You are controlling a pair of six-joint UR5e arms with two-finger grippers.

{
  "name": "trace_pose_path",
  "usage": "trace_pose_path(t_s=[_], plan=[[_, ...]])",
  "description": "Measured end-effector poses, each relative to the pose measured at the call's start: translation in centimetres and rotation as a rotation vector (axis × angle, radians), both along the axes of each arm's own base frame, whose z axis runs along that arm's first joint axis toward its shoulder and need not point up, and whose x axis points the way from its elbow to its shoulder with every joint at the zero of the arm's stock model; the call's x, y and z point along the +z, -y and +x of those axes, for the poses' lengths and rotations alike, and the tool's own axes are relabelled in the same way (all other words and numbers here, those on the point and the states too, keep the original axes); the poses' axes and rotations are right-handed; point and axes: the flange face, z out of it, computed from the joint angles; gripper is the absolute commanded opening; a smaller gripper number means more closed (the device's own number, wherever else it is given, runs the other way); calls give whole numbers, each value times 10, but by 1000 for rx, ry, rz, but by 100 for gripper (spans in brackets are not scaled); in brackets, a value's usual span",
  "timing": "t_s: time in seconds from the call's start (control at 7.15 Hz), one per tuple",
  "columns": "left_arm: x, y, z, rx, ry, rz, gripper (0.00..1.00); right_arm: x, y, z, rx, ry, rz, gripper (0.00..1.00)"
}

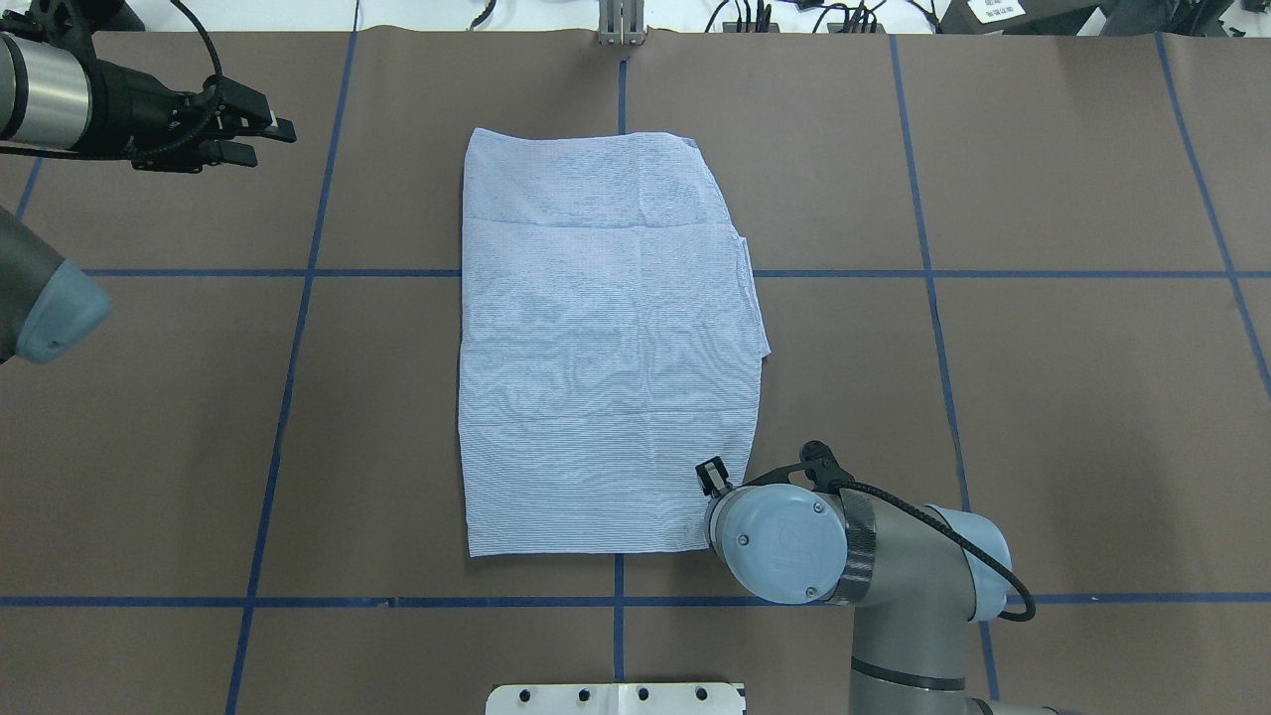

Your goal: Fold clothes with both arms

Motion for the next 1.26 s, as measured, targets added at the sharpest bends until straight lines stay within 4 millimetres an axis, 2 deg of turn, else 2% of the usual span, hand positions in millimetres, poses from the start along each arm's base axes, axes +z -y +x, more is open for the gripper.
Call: trace_pose_path(t_s=[0.42, 0.84, 0.98, 1.12, 1.26], plan=[[2, -3, -2, 0, 0, -2, 68, -3, 0, 0, 2, 8, 0, 0], [0, -6, -3, -10, -12, -17, 73, -20, 6, 12, 9, 37, 6, 0], [-8, -15, 2, -12, -46, -55, 73, -22, 7, 17, 10, 29, 4, 0], [-18, -38, 12, -5, -96, -109, 74, -23, 7, 20, 11, 18, 1, 0], [-26, -71, 33, 4, -141, -171, 74, -23, 7, 21, 11, 14, 0, 0]])
